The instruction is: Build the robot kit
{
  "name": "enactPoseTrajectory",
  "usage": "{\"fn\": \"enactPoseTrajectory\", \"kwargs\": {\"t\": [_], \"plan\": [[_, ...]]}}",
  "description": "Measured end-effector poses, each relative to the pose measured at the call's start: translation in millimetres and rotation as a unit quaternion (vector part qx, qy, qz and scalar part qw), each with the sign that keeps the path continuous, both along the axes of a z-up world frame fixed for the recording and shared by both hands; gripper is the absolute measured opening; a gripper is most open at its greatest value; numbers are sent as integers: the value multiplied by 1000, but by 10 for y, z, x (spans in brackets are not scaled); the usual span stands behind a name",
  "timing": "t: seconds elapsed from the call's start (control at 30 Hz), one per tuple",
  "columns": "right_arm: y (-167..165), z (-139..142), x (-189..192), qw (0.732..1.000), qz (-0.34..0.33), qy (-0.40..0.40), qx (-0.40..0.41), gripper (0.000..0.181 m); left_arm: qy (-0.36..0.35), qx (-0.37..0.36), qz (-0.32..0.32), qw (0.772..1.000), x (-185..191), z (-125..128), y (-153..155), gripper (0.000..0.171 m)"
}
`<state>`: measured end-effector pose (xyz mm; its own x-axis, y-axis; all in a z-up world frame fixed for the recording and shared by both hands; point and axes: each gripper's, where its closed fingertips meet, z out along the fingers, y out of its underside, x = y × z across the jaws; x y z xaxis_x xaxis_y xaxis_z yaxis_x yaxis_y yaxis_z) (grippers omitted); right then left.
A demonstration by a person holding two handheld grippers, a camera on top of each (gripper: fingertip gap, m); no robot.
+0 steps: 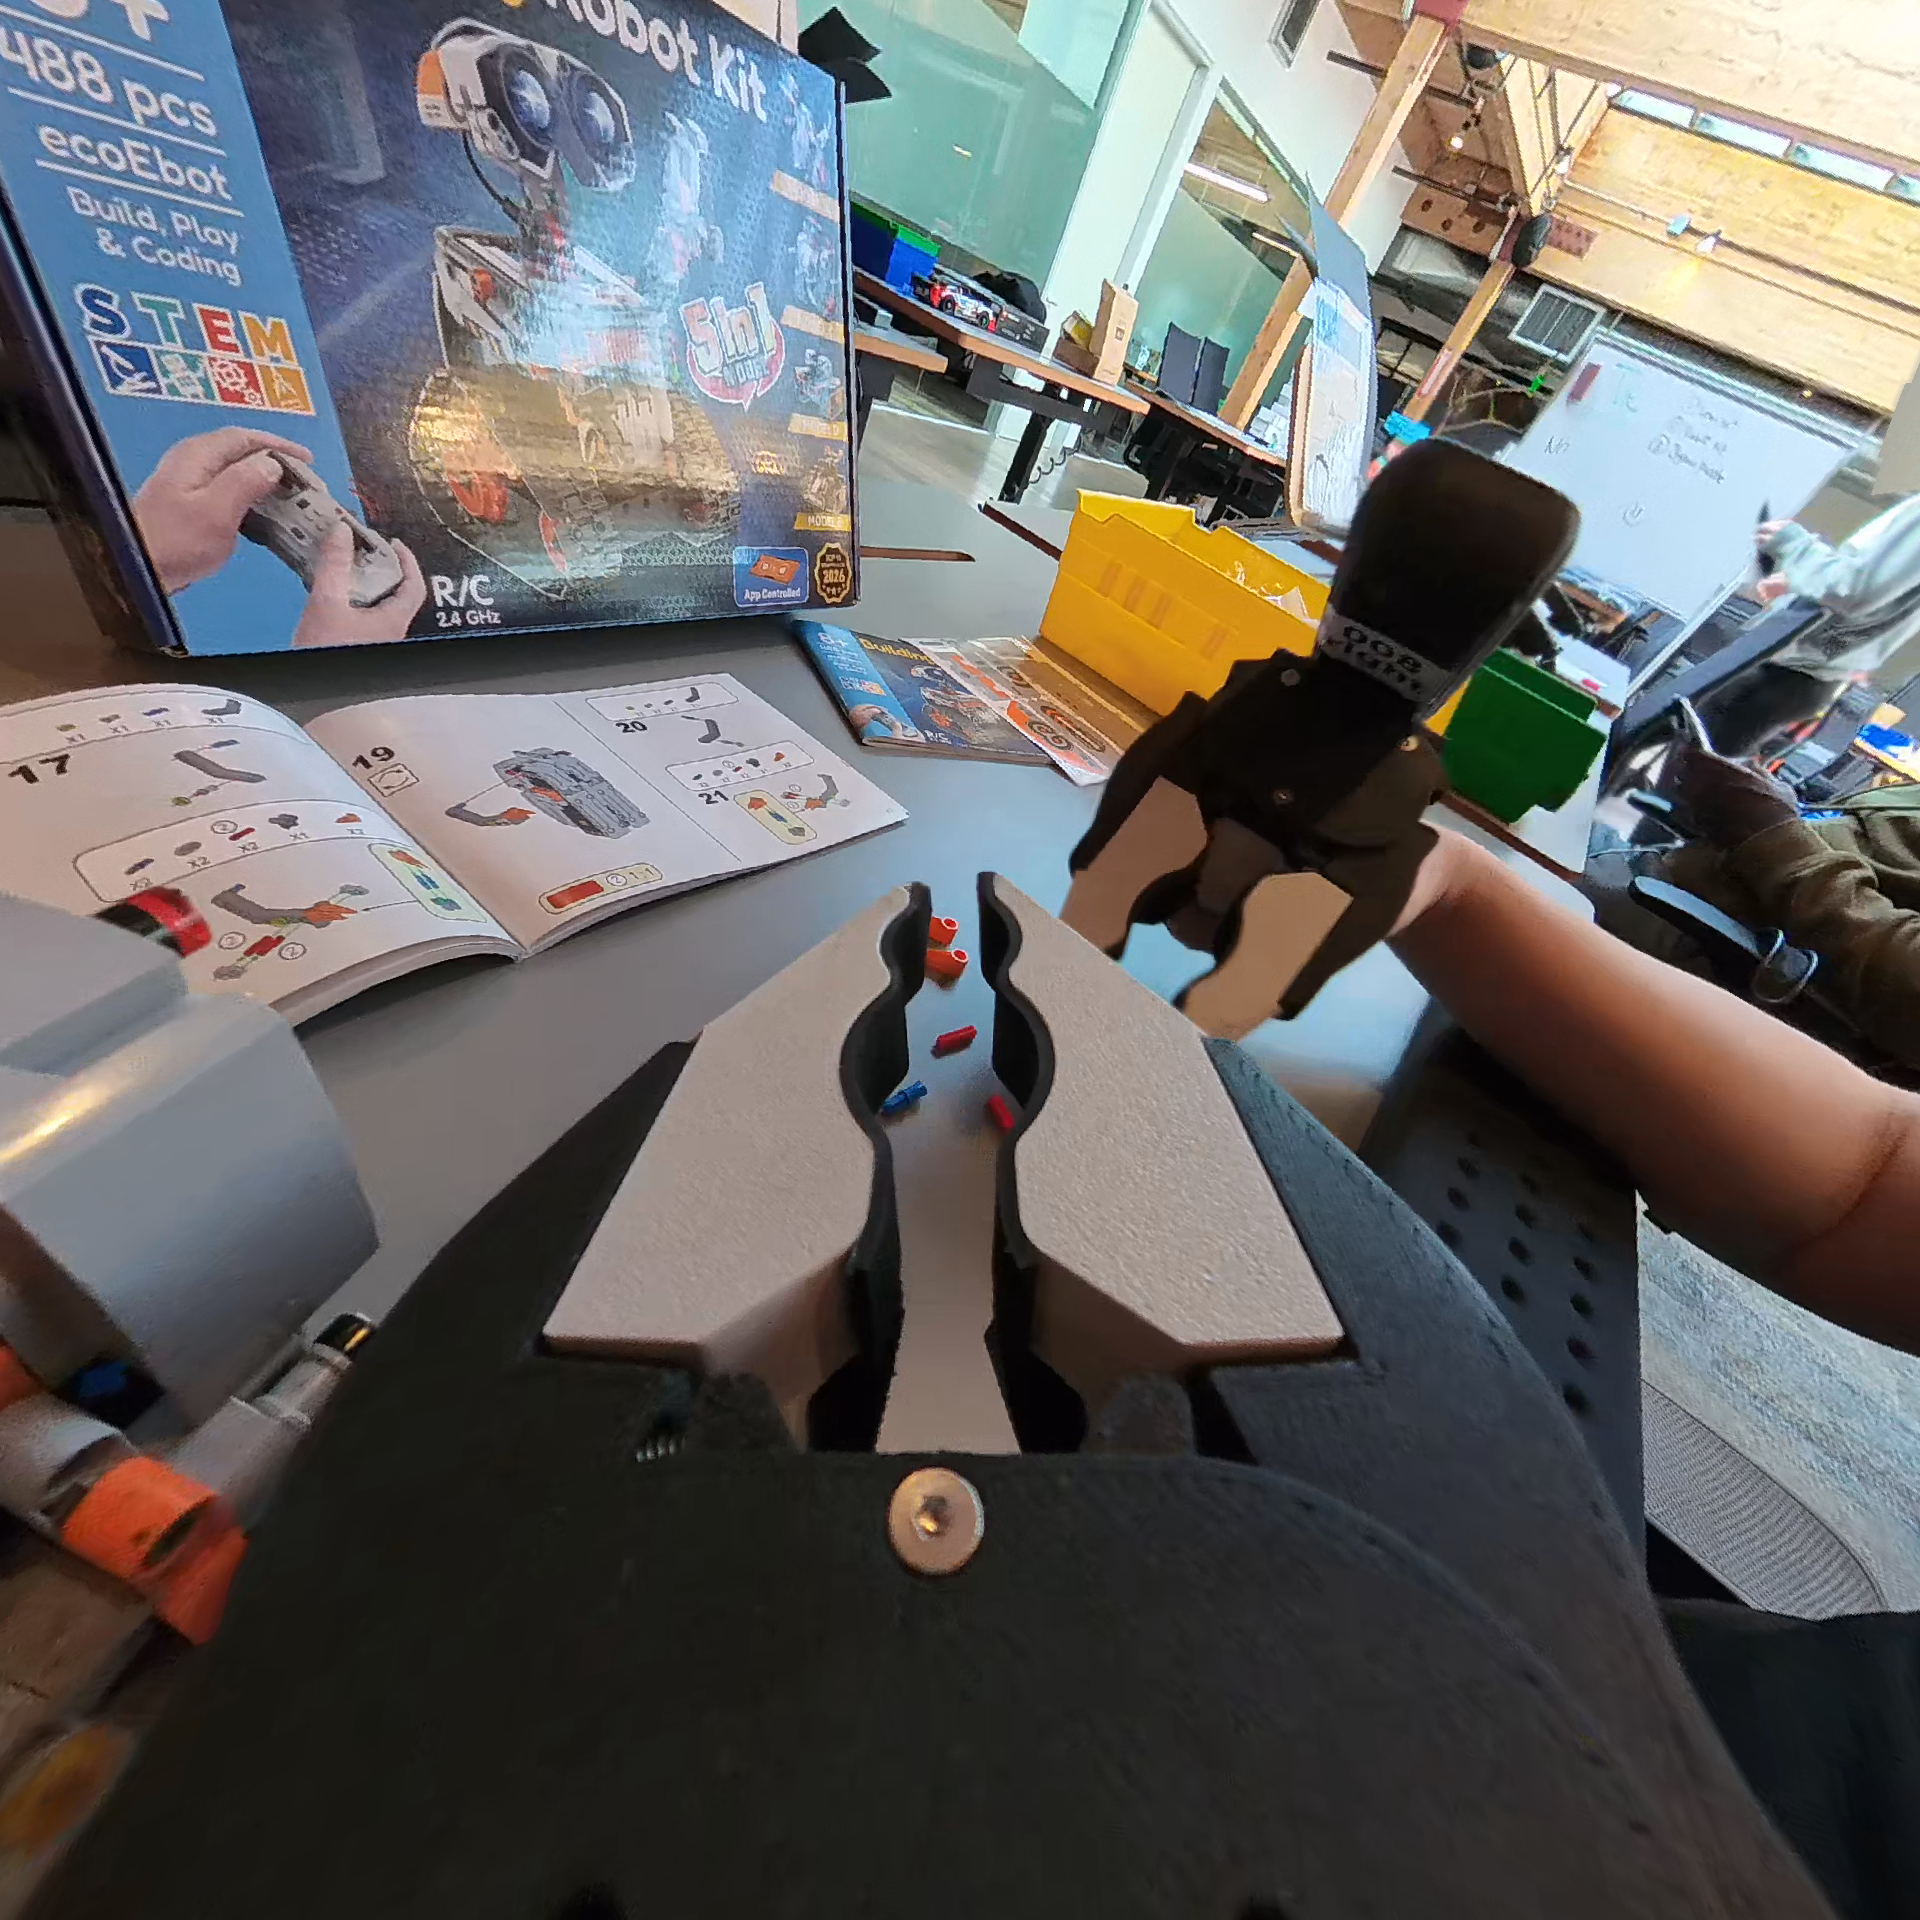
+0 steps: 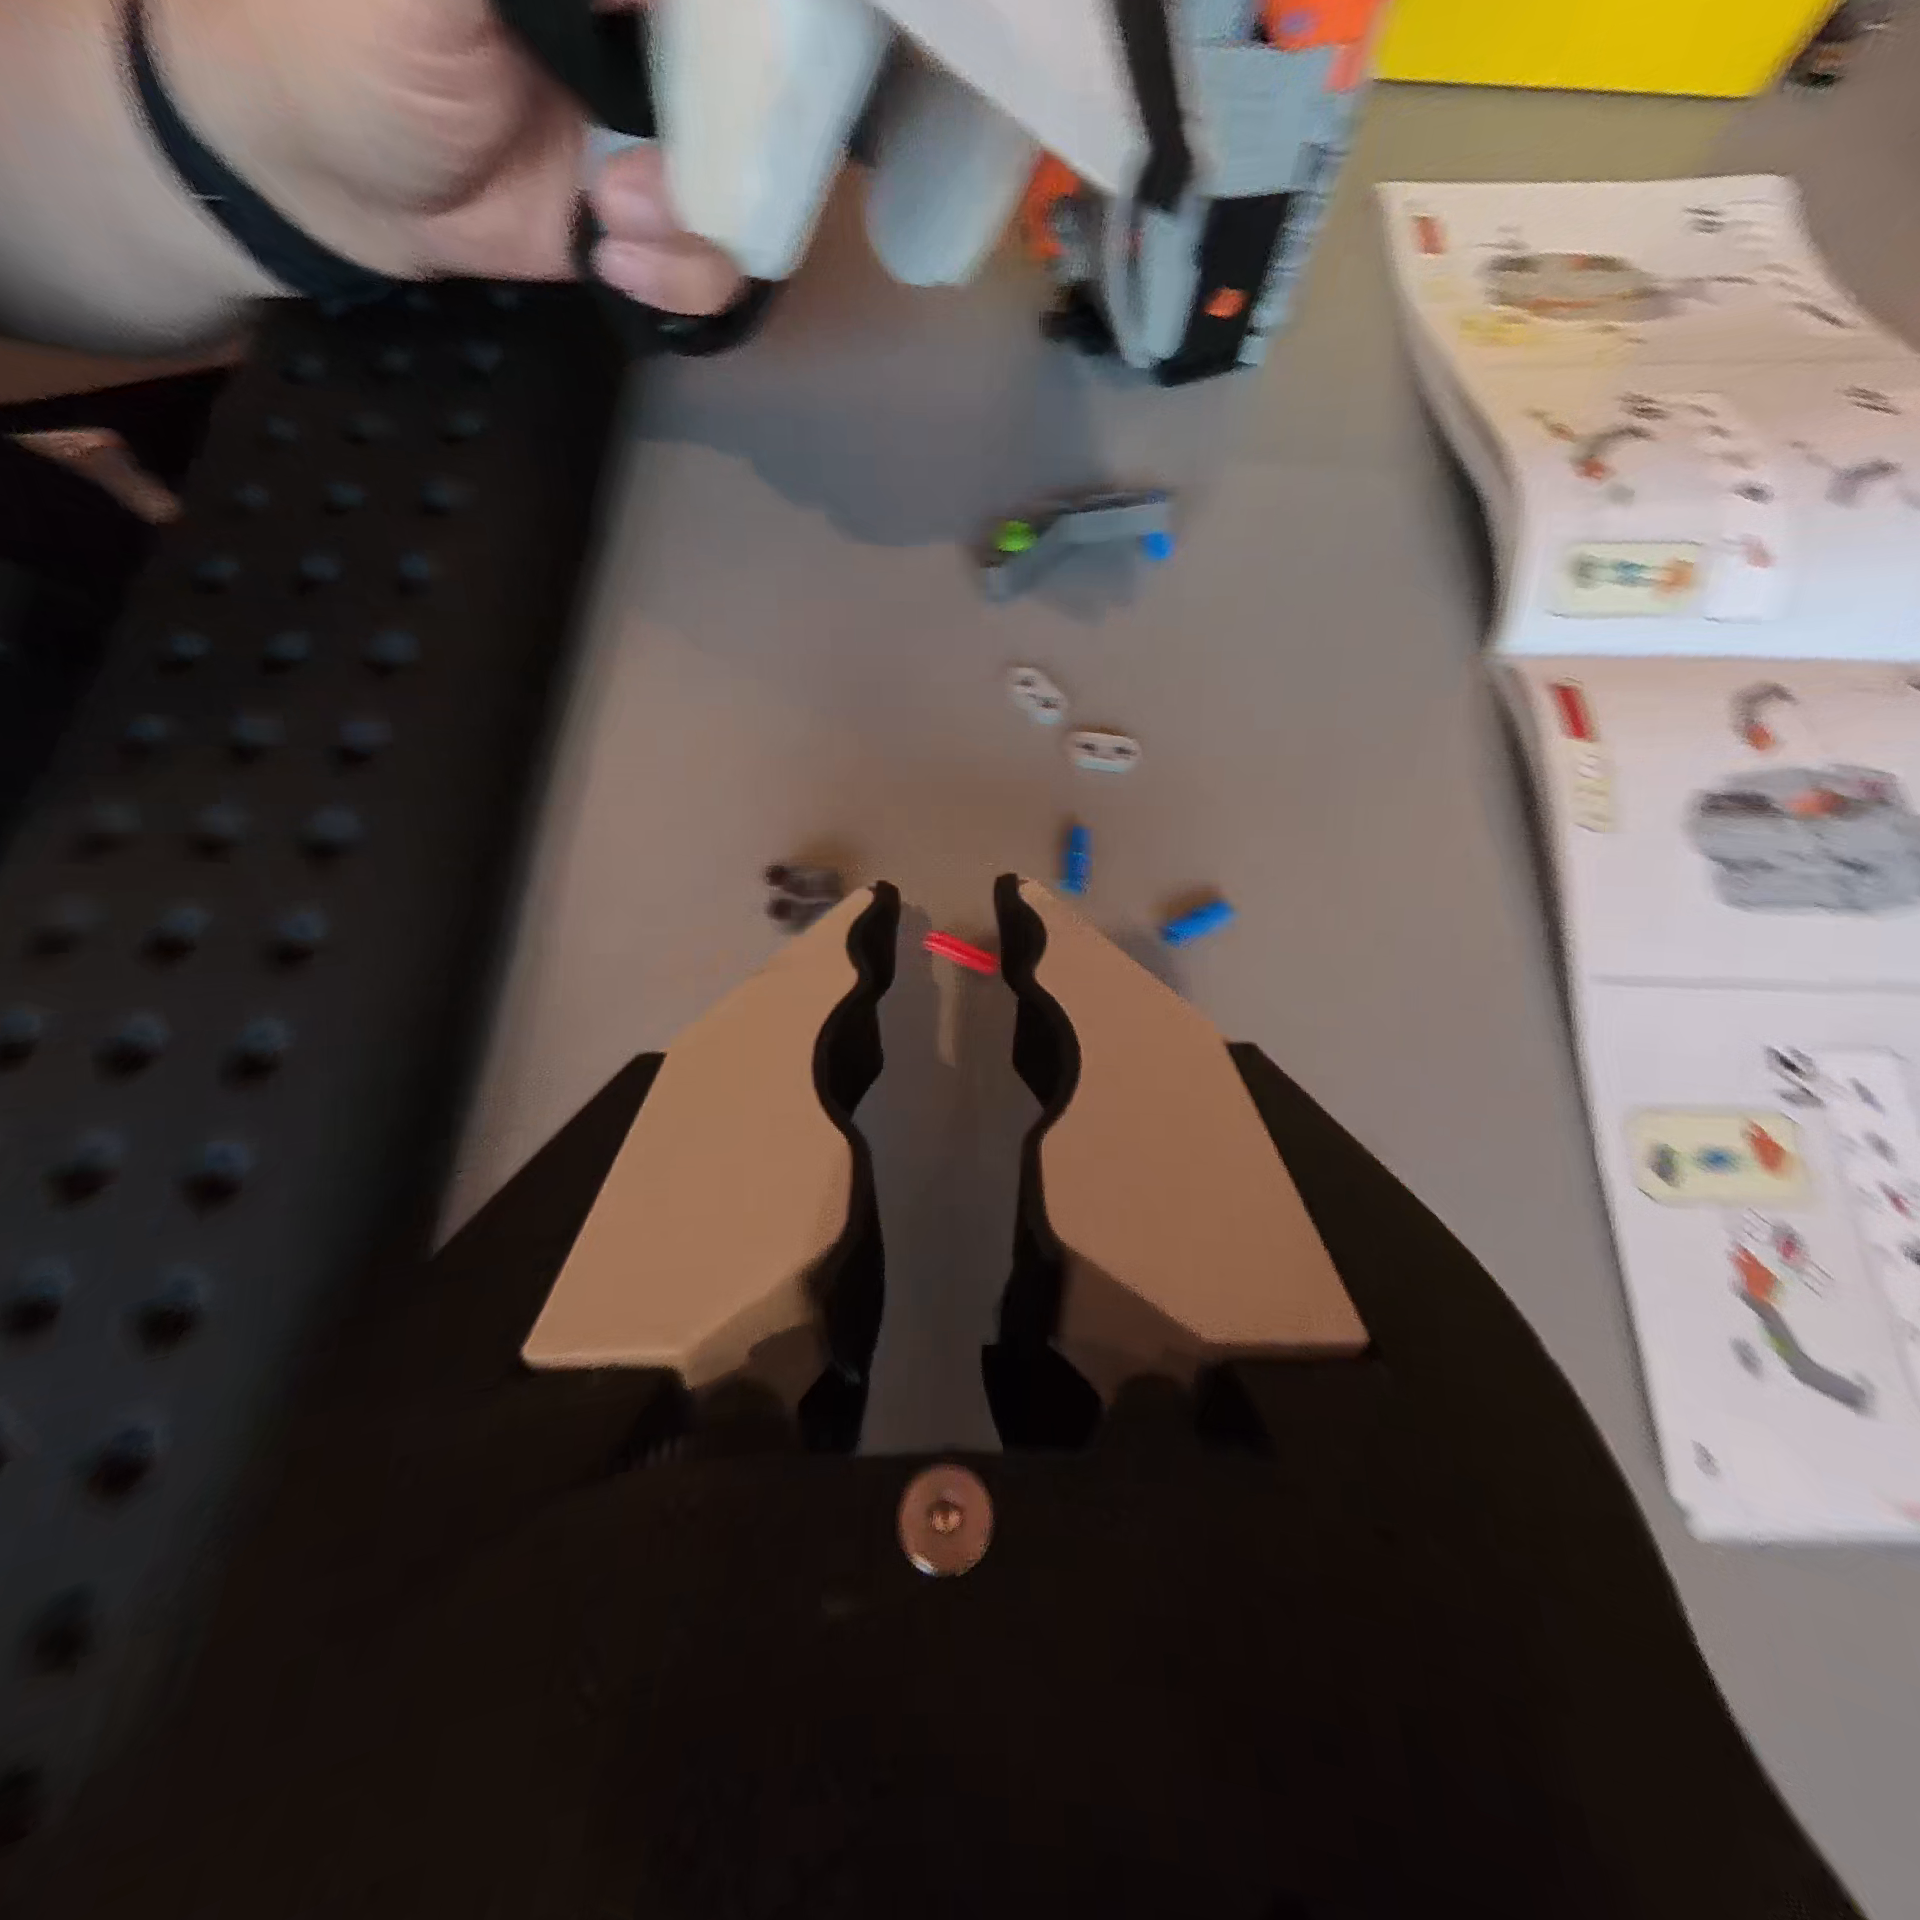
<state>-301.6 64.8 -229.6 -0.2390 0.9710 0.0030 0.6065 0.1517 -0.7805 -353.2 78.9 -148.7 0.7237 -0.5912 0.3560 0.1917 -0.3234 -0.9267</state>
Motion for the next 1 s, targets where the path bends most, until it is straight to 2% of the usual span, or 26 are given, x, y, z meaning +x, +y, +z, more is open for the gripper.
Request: {"fn": "enactPoseTrajectory", "kwargs": {"t": [0.1, 0.43, 0.57, 0.67, 0.73, 0.77, 0.87, 0.93, 1.0], "plan": [[215, -94, -45, 999, -53, -7, 11, 17, -5, 4, 5, 1000, -25, 20, -8, 6], [288, -211, -261, 997, -66, -42, 20, 17, 8, 1, -4, 1000, 20, -2, -18, 5], [270, -255, -256, 996, -67, -56, -15, 5, 7, -4, -7, 1000, 33, -18, -15, 5], [245, -53, -314, 988, -101, -1, -117, 5, 5, 2, -9, 1000, 46, 7, -25, 11], [219, 208, -355, 961, -132, 60, -235, 5, 21, 23, -10, 999, 78, 50, -45, 19], [228, 356, -364, 940, -148, 95, -294, 5, 33, 37, -9, 999, 99, 81, -60, 24], [239, 729, -340, 858, -156, 182, -453, 5, 106, 91, 30, 990, 109, 149, -87, 40], [215, 868, -323, 812, -142, 211, -526, 5, 176, 132, 57, 974, 132, 196, -114, 36], [184, 949, -323, 780, -125, 226, -569, 4, 244, 161, 62, 954, 221, 203, -132, 30]]}}
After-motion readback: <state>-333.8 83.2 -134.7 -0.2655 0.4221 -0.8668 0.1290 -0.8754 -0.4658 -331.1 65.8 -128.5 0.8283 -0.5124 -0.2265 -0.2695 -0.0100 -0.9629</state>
